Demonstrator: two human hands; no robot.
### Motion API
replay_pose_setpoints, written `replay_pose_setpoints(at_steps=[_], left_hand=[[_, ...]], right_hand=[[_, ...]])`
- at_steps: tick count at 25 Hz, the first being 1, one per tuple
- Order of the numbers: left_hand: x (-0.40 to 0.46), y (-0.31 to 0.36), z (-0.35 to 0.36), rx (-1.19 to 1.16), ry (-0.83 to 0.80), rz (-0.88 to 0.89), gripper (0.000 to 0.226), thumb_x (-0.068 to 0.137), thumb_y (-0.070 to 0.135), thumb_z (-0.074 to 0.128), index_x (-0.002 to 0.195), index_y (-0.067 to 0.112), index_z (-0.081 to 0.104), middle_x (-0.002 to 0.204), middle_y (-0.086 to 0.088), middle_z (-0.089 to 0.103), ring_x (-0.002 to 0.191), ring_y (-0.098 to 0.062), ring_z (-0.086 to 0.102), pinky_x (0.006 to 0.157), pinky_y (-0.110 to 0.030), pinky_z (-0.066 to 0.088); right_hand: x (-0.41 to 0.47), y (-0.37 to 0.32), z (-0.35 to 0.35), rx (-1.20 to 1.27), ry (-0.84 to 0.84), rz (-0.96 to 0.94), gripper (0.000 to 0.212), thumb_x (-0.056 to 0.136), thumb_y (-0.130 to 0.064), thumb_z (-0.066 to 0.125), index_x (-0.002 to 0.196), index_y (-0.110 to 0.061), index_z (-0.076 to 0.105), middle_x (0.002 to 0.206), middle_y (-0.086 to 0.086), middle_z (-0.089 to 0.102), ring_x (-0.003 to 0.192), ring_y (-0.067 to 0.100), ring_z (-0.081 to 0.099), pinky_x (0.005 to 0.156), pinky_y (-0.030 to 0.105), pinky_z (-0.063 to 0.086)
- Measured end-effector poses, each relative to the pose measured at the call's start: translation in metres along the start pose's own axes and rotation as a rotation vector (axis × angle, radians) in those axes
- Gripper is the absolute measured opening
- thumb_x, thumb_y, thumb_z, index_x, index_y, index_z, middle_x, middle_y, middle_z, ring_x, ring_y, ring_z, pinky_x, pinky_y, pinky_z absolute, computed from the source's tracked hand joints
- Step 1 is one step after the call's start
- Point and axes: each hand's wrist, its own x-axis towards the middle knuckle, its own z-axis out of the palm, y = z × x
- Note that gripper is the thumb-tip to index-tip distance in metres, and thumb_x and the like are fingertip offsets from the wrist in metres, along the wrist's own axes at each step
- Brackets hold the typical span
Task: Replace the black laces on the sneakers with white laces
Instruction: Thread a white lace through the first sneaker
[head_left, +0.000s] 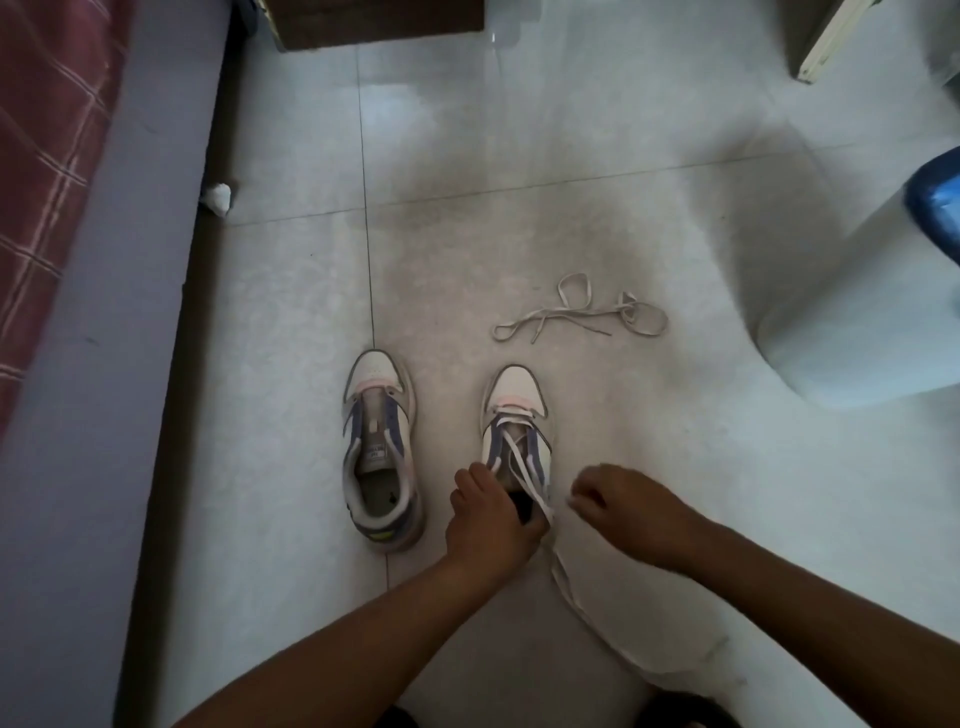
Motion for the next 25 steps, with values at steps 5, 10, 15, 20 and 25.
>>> replay_pose_setpoints(at_steps=[5,10,15,20,25], left_hand=[[0.000,-0.005,-0.011,-0.185,-0.082,-0.018,0.067,0.086,0.036,0.056,0.137,0.010,0.022,0.134,-0.013,0.028,0.121,-0.031,0.039,0.090,-0.035,0.038],[0.013,-0.012,-0.021,-0.141,-0.134,0.002,0.058,0.089,0.027,0.056,0.134,0.006,0.026,0.133,-0.016,0.032,0.115,-0.035,0.047,0.082,-0.030,0.038],[0.011,-0.007,-0.013,-0.134,-0.155,-0.003,0.036,0.095,0.020,0.045,0.125,0.002,0.034,0.125,-0.019,0.034,0.101,-0.040,0.053,0.077,-0.034,0.039],[0.009,0.007,-0.012,-0.111,-0.127,0.028,0.027,0.097,0.013,0.041,0.123,0.004,0.039,0.125,-0.015,0.033,0.099,-0.033,0.054,0.089,-0.037,0.046],[-0.005,0.015,-0.023,-0.164,0.037,0.223,0.033,0.094,0.015,0.050,0.125,0.010,0.040,0.124,-0.009,0.036,0.094,-0.026,0.056,0.079,-0.032,0.049]], right_hand=[[0.044,-0.030,0.026,0.153,0.069,0.177,0.049,0.091,-0.050,0.050,0.118,-0.010,0.044,0.114,0.013,0.055,0.102,0.030,0.056,0.080,0.034,0.044],[0.043,-0.030,0.047,0.043,-0.087,0.226,0.069,0.094,-0.027,0.051,0.144,-0.002,0.011,0.127,0.024,0.051,0.114,0.035,0.054,0.089,0.036,0.042],[0.011,-0.033,0.040,-0.306,-0.011,0.128,0.036,0.099,-0.014,0.039,0.133,-0.003,0.036,0.122,0.015,0.059,0.109,0.031,0.058,0.080,0.031,0.043],[-0.027,-0.033,0.039,-0.561,0.080,-0.095,0.033,0.056,-0.024,0.085,0.075,-0.006,0.065,0.056,0.009,0.064,0.046,0.017,0.063,0.042,0.018,0.035],[-0.021,-0.026,0.016,-0.405,0.219,-0.205,0.038,0.098,-0.044,0.035,0.100,-0.014,0.059,0.094,0.007,0.065,0.079,0.024,0.062,0.064,0.028,0.035]])
